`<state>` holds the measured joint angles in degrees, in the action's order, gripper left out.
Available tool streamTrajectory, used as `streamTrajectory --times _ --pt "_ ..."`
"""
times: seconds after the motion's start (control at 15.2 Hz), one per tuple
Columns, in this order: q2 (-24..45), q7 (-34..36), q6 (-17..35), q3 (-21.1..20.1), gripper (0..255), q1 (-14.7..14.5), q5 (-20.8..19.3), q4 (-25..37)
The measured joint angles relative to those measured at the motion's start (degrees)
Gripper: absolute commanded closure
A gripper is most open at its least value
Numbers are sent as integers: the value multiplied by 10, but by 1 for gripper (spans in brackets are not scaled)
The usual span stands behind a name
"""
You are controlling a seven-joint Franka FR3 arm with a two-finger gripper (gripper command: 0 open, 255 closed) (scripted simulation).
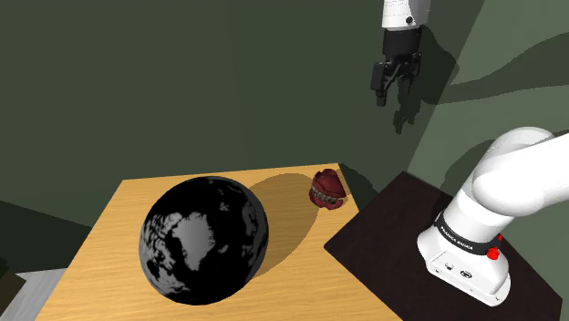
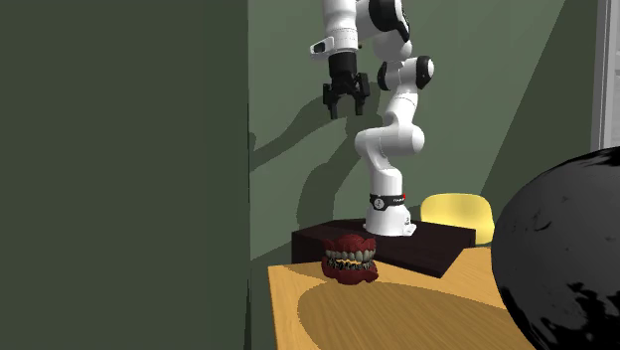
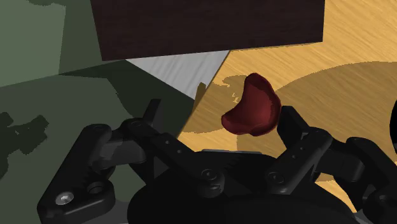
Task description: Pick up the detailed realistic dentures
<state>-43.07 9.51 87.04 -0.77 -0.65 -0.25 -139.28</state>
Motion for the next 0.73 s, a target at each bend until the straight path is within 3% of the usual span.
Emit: streamTrajectory --times 0.2,0.73 --pt "-8 -4 30 2 0 -4 7 -30" --pt "-30 -54 230 30 0 -26 47 -199"
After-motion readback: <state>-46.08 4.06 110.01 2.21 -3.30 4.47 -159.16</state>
